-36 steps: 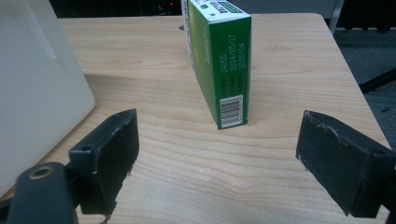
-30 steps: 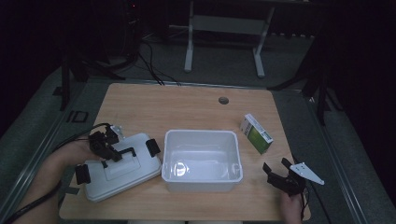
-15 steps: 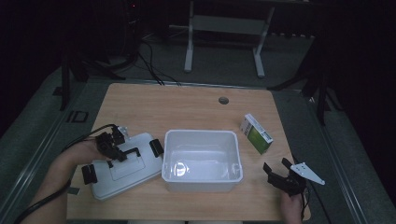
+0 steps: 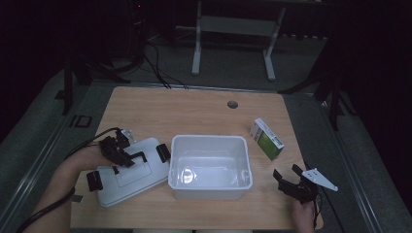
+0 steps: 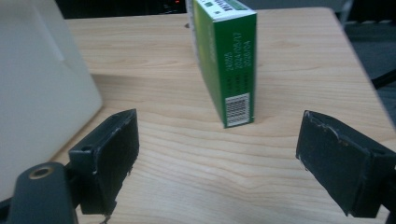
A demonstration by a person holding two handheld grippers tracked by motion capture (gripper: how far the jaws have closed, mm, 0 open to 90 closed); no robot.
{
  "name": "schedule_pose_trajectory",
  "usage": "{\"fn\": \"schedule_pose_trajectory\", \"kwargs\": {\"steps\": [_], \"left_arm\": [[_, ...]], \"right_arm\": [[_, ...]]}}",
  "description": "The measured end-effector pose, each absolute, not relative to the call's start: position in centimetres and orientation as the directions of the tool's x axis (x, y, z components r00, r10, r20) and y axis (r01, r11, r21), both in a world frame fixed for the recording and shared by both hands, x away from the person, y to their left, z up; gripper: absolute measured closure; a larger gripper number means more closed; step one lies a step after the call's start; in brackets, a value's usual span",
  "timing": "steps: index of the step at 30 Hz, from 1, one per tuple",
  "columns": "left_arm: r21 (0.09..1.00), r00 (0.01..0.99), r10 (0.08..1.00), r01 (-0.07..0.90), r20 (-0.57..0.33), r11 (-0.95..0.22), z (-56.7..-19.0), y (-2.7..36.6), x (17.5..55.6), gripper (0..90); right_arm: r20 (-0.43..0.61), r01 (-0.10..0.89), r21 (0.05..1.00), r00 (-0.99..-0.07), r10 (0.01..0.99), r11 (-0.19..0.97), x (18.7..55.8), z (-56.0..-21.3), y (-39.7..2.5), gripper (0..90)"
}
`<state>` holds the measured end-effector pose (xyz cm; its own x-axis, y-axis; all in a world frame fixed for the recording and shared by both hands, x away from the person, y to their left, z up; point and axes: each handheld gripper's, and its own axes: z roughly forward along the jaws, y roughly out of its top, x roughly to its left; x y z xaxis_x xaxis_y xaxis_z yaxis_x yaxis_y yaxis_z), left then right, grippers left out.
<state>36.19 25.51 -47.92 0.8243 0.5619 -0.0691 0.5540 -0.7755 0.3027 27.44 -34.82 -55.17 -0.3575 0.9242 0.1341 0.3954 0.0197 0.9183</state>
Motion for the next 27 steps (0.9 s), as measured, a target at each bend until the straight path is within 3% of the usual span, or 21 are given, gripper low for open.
{"fn": "schedule_pose_trajectory", "kwargs": {"steps": [4,11,16,24,27], "left_arm": [[0.288,0.822,0.566,0.556,-0.056,-0.779,-47.9,25.5,36.1,52.4],[0.283,0.817,0.573,0.566,-0.068,-0.774,-48.0,25.7,35.9,43.6],[0.285,0.818,0.572,0.564,-0.066,-0.775,-48.0,25.8,35.8,42.1],[0.268,0.822,0.565,0.562,-0.072,-0.782,-47.8,25.8,35.8,40.1],[0.268,0.818,0.570,0.567,-0.073,-0.779,-47.9,26.0,35.7,40.1]], "right_arm": [[0.139,0.405,0.914,-0.387,0.911,0.033,27.5,-55.1,-34.8,12.8],[0.121,0.439,0.896,-0.397,0.910,0.072,27.7,-54.6,-34.6,12.8],[0.167,0.449,0.892,-0.439,0.883,0.055,27.5,-53.6,-35.0,12.0],[0.172,0.515,0.854,-0.410,0.896,0.071,28.2,-52.2,-35.7,12.4],[0.164,0.565,0.817,-0.422,0.892,0.117,28.9,-51.7,-36.0,18.8]]}}
